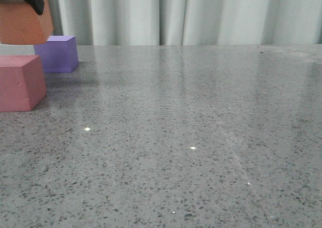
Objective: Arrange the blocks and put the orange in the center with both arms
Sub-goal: 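Lift the orange cube with the left gripper toward the purple cube, then lower the orange cube between the purple and pink cubes, open left gripper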
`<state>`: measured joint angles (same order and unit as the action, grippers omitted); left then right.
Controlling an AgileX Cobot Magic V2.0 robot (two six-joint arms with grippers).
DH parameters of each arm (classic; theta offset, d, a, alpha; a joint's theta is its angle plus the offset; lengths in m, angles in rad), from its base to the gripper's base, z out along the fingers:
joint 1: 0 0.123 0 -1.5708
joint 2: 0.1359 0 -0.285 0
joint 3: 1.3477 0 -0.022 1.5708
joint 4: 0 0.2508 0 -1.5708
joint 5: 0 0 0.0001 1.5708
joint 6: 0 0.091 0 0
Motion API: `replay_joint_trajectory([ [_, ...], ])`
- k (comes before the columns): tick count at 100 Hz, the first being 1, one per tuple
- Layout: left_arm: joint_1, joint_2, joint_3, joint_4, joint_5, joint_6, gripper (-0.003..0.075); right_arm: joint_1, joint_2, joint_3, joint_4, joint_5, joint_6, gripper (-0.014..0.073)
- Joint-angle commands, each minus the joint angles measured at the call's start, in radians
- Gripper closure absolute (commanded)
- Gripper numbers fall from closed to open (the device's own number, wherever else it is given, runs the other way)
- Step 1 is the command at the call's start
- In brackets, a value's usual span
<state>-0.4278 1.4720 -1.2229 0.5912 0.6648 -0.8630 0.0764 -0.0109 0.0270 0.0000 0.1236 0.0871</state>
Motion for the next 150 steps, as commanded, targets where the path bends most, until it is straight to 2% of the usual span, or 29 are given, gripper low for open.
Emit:
replay_joint_trajectory([
  [1,0.001,-0.039,-0.024,0.016,-0.054,0.003,0.0738,-0.006,-0.024,-0.014,0.000,-0.086,-0.010,0.0661],
  [150,0.001,0.139,0.016,0.003,-0.096,0.011,0.0729,-0.006,-0.024,-0.014,0.000,-0.086,-0.010,0.0661],
])
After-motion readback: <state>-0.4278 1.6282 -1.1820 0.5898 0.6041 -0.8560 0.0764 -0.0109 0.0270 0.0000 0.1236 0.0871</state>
